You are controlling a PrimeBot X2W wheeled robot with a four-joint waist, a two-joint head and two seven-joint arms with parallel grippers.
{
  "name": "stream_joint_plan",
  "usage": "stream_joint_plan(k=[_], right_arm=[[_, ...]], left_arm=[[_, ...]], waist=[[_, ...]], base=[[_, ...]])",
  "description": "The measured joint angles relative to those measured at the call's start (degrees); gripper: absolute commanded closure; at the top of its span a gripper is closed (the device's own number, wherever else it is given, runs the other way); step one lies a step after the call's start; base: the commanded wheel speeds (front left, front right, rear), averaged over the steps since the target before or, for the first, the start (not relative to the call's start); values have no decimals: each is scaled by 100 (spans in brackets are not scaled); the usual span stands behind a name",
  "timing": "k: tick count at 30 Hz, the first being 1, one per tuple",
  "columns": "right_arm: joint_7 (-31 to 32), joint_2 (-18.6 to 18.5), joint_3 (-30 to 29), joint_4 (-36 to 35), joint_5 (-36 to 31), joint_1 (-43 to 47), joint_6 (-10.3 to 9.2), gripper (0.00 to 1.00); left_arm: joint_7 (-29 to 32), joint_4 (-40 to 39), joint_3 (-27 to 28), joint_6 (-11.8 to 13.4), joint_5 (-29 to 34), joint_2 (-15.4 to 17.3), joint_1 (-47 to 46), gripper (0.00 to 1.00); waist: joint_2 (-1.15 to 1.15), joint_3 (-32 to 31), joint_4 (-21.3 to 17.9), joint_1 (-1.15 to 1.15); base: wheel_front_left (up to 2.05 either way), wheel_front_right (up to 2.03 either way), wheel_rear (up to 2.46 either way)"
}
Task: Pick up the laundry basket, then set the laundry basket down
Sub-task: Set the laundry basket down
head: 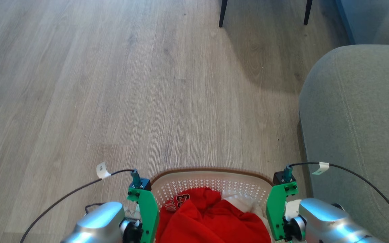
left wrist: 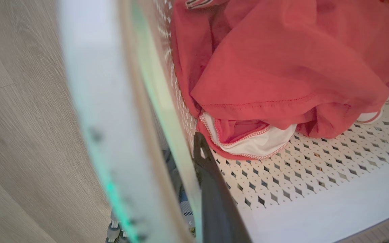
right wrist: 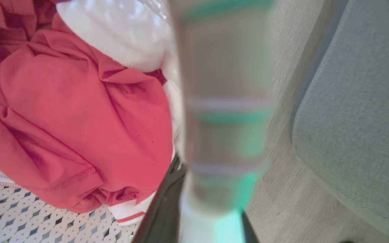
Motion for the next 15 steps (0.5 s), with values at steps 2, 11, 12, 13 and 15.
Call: stream_joint_plan(k=[2, 11, 12, 13, 15], right_arm=[[-22, -1, 2, 0, 0, -1, 0, 100], [-45, -33, 8, -2, 0, -30, 0, 100], [-46, -40, 9, -3, 0, -42, 0, 100], [-57, -47, 11, -3, 0, -59, 0, 100], [-101, -56, 21, -1, 0, -109, 0, 100]], left_arm=[[-29, 2, 0, 0, 0, -1, 0, 100], [-49, 2, 0, 0, 0, -25, -5, 100], [-62, 3, 0, 0, 1, -31, -7, 100], [-87, 3, 1, 0, 1, -35, -9, 100], [-129, 4, 2, 1, 2, -44, -17, 100]], waist=[[0, 20, -3, 0], [0, 201, -7, 0], [0, 230, -7, 0], [0, 262, -7, 0], [0, 326, -8, 0]], base=[[0, 0, 0], [0, 0, 0], [0, 0, 0], [0, 0, 0], [0, 0, 0]])
